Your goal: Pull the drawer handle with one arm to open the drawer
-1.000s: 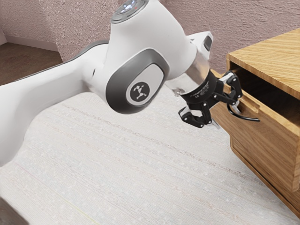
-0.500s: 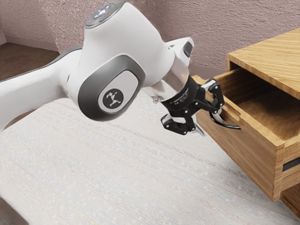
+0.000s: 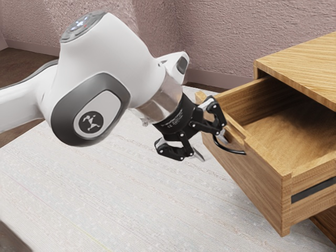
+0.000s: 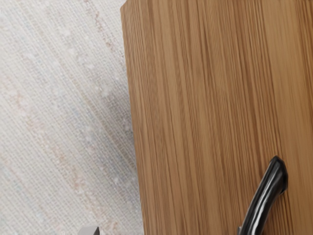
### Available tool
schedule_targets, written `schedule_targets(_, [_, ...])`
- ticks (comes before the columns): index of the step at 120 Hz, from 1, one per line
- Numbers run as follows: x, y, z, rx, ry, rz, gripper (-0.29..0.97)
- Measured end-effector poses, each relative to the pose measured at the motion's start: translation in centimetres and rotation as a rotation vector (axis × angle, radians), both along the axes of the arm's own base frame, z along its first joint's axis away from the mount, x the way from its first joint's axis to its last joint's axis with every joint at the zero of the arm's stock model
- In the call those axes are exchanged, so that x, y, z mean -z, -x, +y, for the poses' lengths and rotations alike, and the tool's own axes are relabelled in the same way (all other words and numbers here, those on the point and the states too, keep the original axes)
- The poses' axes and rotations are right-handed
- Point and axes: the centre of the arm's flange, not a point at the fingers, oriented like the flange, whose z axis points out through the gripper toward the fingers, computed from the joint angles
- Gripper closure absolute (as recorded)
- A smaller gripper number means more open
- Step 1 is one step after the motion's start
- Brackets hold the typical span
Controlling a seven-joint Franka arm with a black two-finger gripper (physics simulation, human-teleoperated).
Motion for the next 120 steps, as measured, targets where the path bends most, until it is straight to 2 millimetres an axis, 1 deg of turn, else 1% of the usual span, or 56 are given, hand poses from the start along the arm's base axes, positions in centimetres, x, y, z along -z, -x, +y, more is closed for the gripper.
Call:
schedule_targets(21, [0.1, 1.4, 0.9, -0.008, 0.005, 0.005, 0.43])
schedule_targets(87, [0.3, 4.8, 3.0, -0.029, 0.011, 0.009, 0.43])
schedule_targets(98, [0.4, 4.8, 4.4, -0.057, 0.012, 0.009, 0.43])
schedule_targets(120, [0.3, 5.1, 4.6, -0.064, 0.018, 0.011, 0.43])
